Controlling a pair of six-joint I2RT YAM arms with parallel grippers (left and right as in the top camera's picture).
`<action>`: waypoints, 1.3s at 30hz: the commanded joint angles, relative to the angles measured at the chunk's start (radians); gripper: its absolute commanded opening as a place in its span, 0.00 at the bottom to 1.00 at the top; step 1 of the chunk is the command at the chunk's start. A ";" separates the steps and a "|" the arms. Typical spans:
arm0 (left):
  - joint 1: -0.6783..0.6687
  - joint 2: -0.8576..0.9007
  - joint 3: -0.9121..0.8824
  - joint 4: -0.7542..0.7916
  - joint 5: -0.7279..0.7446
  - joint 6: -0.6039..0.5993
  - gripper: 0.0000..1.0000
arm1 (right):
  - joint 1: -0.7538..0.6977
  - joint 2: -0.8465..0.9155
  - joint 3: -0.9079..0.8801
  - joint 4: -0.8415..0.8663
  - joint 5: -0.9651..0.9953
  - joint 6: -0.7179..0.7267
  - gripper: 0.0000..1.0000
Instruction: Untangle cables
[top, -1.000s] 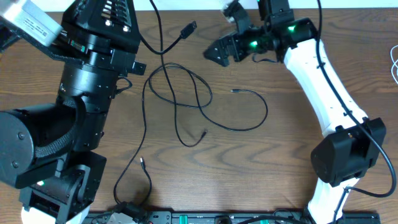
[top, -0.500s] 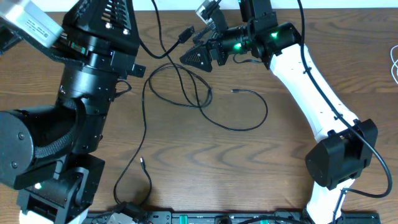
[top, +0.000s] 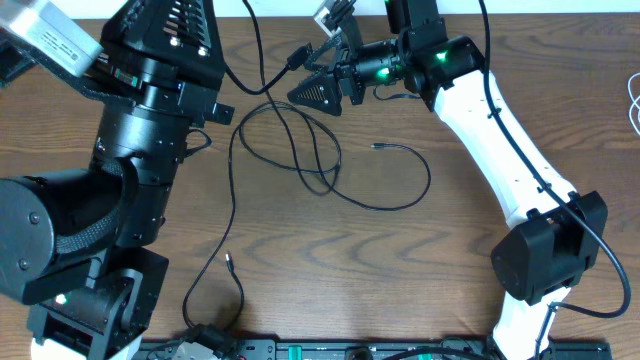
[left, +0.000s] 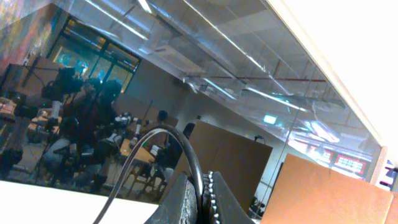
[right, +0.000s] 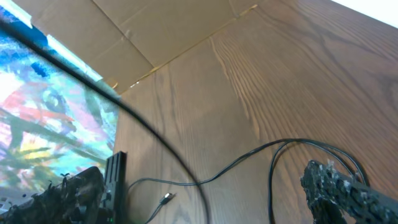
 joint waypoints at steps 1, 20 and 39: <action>-0.004 -0.012 0.023 0.007 -0.006 0.018 0.07 | 0.019 0.003 -0.003 0.005 -0.032 -0.040 0.99; -0.004 -0.012 0.022 -0.009 -0.001 0.007 0.07 | 0.135 0.058 -0.003 0.304 -0.144 0.109 0.86; -0.004 -0.012 0.022 -0.282 -0.059 -0.001 0.09 | 0.026 0.145 -0.003 0.322 0.080 0.349 0.01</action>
